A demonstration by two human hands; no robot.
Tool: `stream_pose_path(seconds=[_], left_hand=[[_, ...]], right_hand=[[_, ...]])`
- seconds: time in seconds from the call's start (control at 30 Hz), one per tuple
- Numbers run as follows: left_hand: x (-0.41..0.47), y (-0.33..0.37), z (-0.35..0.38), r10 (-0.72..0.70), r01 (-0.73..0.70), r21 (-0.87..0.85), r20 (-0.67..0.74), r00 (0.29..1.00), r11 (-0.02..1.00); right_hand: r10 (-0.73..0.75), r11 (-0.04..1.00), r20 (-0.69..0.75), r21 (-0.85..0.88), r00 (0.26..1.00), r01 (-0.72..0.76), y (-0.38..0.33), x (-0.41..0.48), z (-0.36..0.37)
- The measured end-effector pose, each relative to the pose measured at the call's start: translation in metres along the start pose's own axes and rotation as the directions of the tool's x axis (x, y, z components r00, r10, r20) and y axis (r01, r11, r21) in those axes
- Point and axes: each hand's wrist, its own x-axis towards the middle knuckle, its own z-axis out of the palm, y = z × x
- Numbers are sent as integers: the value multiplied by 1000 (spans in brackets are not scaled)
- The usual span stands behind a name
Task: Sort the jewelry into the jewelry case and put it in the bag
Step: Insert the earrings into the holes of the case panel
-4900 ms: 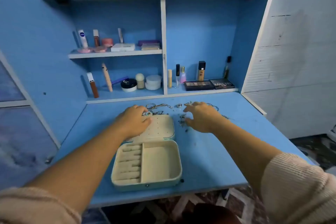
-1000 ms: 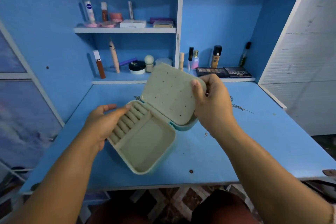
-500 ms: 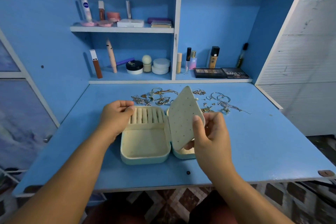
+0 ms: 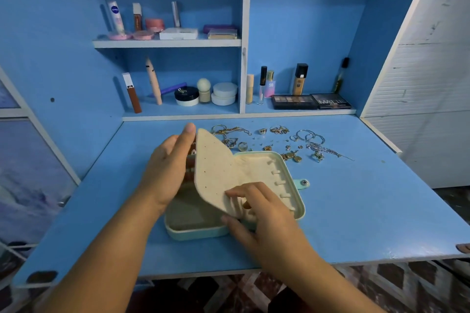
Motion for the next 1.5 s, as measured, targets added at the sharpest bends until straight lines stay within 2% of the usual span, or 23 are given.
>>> stream_pose_path(seconds=[0.07, 0.17, 0.23, 0.3, 0.4, 0.5, 0.63, 0.77, 0.9, 1.13, 1.27, 1.5], left_hand=[[-2, 0, 2, -43, 46, -80, 36, 998, 996], [-3, -2, 6, -43, 40, -161, -13, 999, 986], [-4, -3, 8, -63, 62, -218, 1, 998, 974], [-5, -4, 11, -58, 59, -267, 13, 998, 962], [-5, -7, 16, -34, 32, -318, 0, 999, 947], [-6, -9, 16, -25, 18, -336, -19, 1000, 942], [-8, -11, 13, -27, 18, -328, -22, 999, 945], [-8, -10, 14, -42, 36, -299, -15, 999, 954], [-10, -8, 14, -30, 28, -268, -5, 1000, 963], [-8, -8, 9, -58, 70, -254, 57, 997, 965], [-7, -8, 8, -60, 71, -261, 50, 997, 963], [-8, -11, 8, -58, 62, -280, 24, 998, 958]], right_hand=[[-27, 1000, 46, 4, 999, 26, 2, 0, -3], [-54, 997, 132, 53, 990, 47, 8, -1, -18], [-49, 998, 96, 38, 994, 45, 19, 4, -33], [36, 999, 32, -27, 999, -36, 41, 16, -50], [177, 958, -34, -223, 984, -180, 83, 43, -77], [299, 882, 7, -383, 954, -274, 114, 67, -95], [301, 868, 194, -462, 934, -183, 127, 90, -96], [232, 886, 268, -455, 935, -89, 135, 99, -86], [186, 895, 264, -443, 946, -52, 144, 101, -81], [210, 884, 261, -462, 942, -69, 146, 107, -81], [190, 910, 257, -408, 947, -72, 136, 113, -76], [232, 875, 310, -480, 922, -58, 130, 125, -66]])
